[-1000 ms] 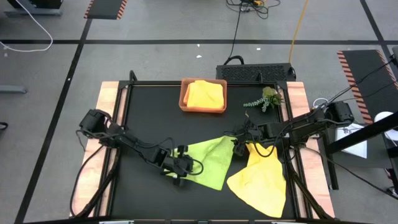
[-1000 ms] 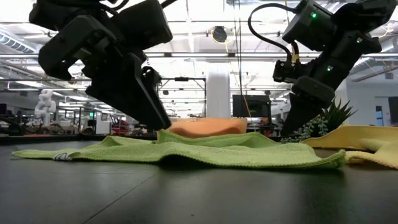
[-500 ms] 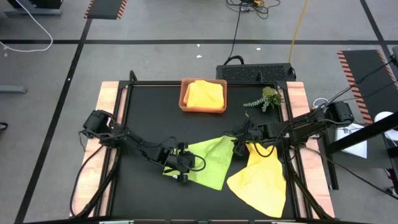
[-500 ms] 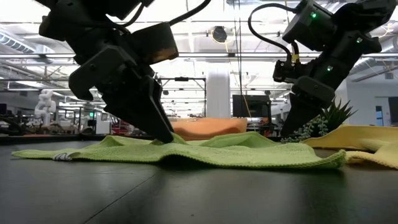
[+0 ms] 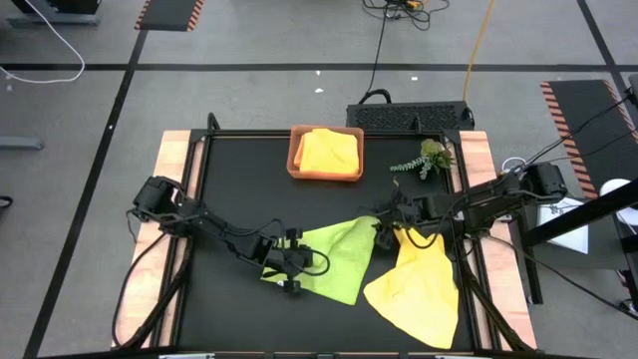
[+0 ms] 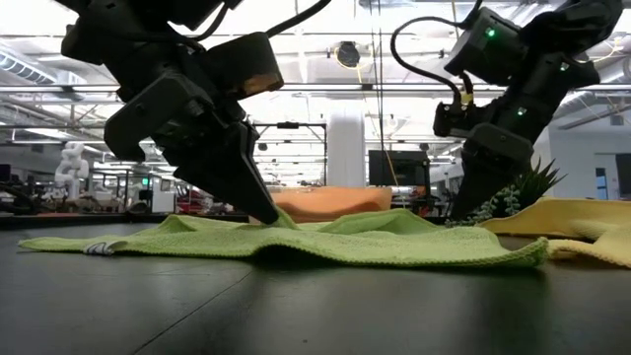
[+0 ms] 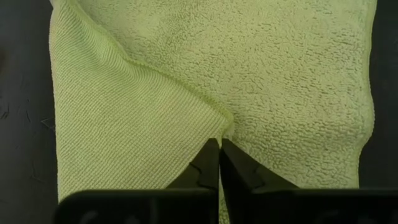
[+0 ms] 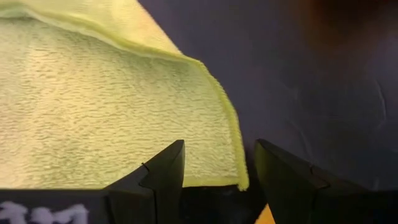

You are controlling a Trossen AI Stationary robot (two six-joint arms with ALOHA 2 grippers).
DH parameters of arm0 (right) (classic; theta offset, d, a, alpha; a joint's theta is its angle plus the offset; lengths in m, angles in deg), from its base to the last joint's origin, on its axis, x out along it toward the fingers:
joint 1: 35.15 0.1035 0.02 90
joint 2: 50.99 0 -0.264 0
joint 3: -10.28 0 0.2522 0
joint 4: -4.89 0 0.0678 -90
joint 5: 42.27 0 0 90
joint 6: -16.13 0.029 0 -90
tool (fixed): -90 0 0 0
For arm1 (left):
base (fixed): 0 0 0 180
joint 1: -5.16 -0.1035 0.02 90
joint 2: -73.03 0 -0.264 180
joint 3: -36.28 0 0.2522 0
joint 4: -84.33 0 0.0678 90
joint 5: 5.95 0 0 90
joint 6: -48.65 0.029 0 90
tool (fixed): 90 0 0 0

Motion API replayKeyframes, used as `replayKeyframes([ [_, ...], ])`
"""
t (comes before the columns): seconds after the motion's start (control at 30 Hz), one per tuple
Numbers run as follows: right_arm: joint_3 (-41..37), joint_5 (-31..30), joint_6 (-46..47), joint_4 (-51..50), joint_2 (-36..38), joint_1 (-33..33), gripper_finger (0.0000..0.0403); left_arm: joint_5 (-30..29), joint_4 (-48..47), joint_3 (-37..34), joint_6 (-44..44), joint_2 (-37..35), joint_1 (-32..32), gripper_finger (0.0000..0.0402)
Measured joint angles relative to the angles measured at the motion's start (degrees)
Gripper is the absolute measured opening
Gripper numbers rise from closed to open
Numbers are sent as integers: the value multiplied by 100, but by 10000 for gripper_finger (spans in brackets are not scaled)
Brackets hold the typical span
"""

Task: Fold microfiber towels
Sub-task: Fold the green towel

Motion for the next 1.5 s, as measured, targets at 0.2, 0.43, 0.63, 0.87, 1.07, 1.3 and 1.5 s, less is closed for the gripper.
replayKeyframes([
  [0.2,0,76,-193,-5,0,-409,187,1,0,0,25,0,0,6],
  [0.43,-122,546,-362,101,-2,-700,187,119,-2,0,31,0,0,7],
  [0.63,-508,656,-265,374,14,-784,187,154,-2,0,90,0,0,6],
  [0.87,-796,705,-229,767,20,-798,176,153,-1,1,39,-1,0,6],
  [1.07,-864,803,-388,1079,12,-807,124,153,0,0,37,-2,-7,6],
  [1.3,-870,726,-511,1124,-2,-802,36,153,0,0,42,-2,-11,4],
  [1.5,-874,706,-686,1219,-5,-796,7,153,-6,0,0,-9,-3,3],
])
